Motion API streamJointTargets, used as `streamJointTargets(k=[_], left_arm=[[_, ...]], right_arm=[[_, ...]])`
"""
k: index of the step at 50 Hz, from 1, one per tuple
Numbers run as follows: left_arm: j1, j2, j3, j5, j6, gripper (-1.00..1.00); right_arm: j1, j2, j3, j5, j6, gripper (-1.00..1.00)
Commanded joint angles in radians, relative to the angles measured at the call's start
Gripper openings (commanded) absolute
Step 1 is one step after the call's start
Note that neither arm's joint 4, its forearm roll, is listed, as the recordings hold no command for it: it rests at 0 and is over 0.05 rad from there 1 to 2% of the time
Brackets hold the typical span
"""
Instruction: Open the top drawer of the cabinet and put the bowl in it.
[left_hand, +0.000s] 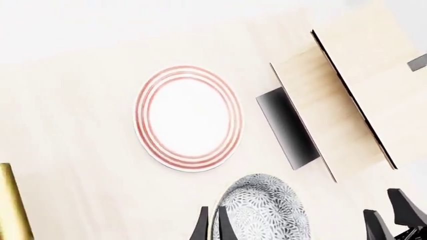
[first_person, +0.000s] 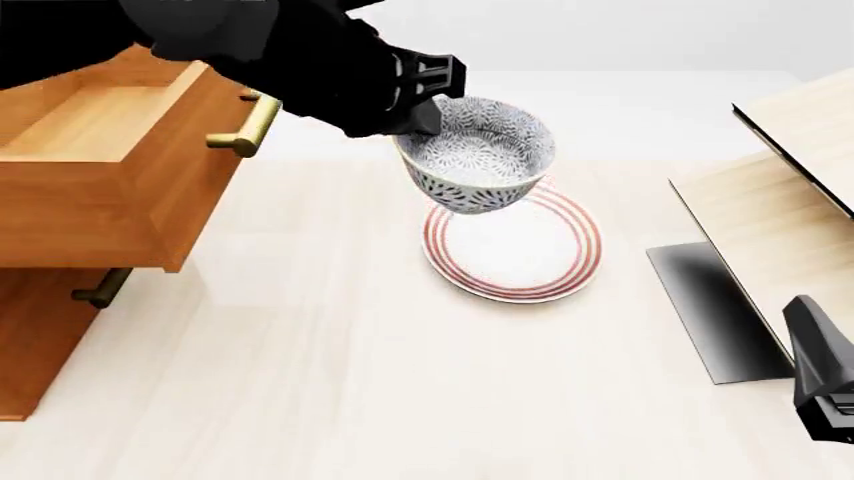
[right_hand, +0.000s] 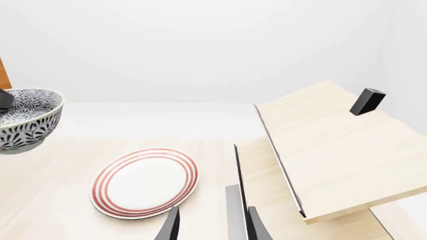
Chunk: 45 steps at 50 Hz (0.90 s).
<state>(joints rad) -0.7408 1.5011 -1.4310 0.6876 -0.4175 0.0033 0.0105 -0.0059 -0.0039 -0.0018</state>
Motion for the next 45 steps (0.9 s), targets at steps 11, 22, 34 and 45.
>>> streamJointTargets(k=[11, 22, 34, 45], left_arm=[[0.143, -0.037, -0.115, 0.092, -0.004, -1.00], [0.199, -0.023, -0.167, 0.109, -0.021, -1.00], [0.246, 0.000, -0.220, 0.118, -0.037, -1.00], [0.312, 0.012, -0.284, 0.155, -0.037, -1.00]], right_arm=[[0.000, -0.002, 0.001, 0.001, 0.000, 1.00], [0.000, -0.003, 0.001, 0.001, 0.000, 1.00], [0.000, -0.003, 0.001, 0.001, 0.000, 1.00], [0.000, -0.002, 0.001, 0.001, 0.000, 1.00]])
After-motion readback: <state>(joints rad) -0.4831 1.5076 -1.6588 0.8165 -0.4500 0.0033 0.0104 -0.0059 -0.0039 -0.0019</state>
